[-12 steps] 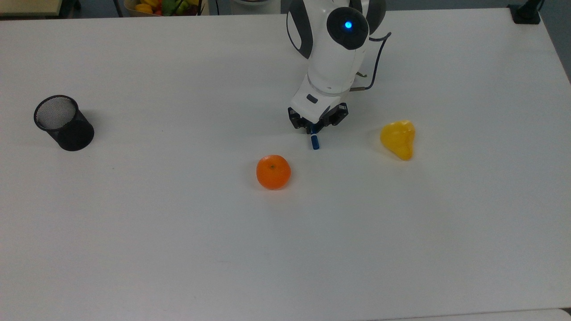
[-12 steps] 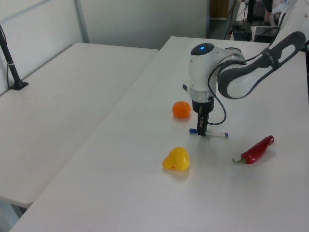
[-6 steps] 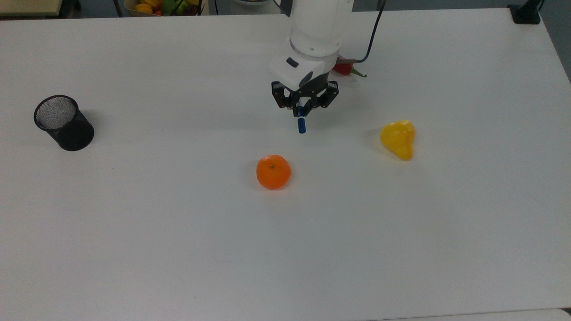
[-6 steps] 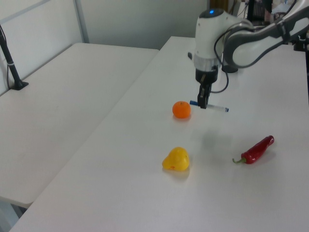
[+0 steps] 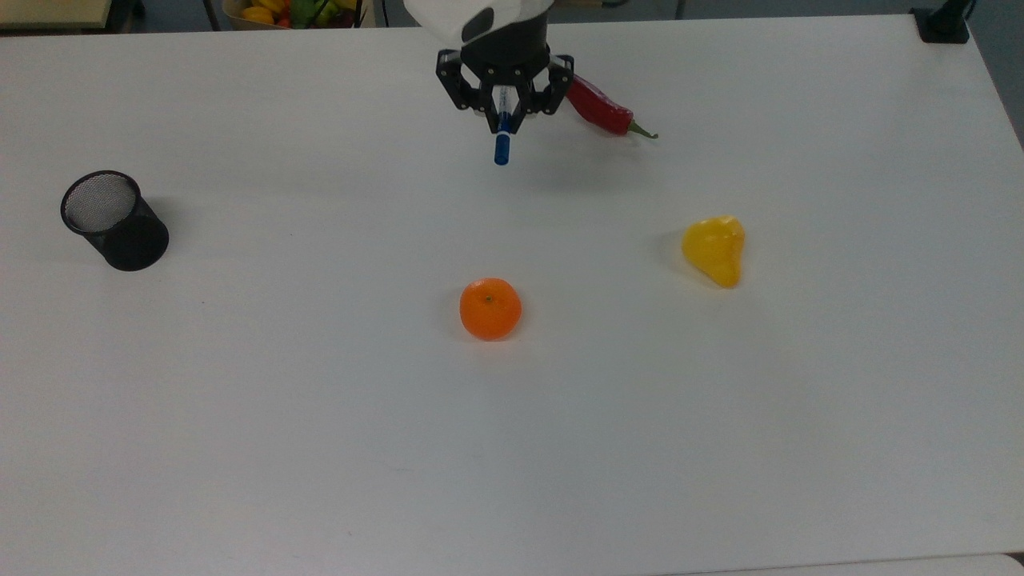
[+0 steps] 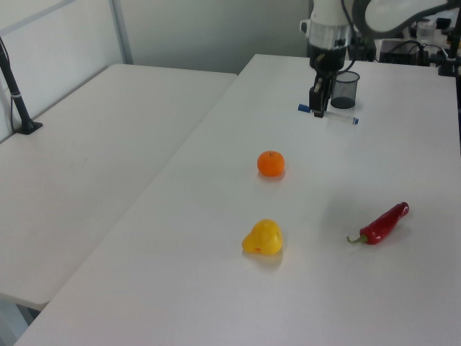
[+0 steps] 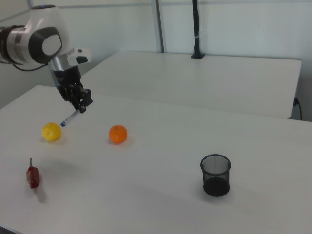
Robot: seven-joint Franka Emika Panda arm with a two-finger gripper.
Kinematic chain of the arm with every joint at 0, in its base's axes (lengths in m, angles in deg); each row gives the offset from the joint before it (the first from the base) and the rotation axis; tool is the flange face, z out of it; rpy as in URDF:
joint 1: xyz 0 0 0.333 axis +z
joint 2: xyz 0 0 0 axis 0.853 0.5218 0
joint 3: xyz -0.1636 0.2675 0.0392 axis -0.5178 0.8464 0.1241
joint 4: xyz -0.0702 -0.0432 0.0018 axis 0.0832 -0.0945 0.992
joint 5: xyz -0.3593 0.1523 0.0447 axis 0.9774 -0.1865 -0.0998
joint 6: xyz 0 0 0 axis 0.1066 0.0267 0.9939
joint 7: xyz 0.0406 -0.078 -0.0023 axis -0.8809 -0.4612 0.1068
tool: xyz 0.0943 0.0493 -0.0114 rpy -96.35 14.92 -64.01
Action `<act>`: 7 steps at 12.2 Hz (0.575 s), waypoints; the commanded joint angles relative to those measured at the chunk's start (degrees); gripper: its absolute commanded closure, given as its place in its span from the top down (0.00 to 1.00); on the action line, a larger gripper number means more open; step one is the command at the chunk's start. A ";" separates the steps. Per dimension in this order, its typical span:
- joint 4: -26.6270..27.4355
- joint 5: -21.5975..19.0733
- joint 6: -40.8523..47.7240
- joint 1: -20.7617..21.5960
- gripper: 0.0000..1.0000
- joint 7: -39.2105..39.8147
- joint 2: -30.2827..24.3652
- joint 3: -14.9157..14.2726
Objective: Place marker
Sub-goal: 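Lift the marker and carry it toward the black mesh pen cup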
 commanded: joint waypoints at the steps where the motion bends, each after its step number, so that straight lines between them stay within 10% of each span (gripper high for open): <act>1: -0.75 -2.80 4.28 -0.13 0.00 3.24 -4.09 -3.31; 7: -1.54 -5.27 3.76 -0.21 0.00 4.92 -6.92 -9.38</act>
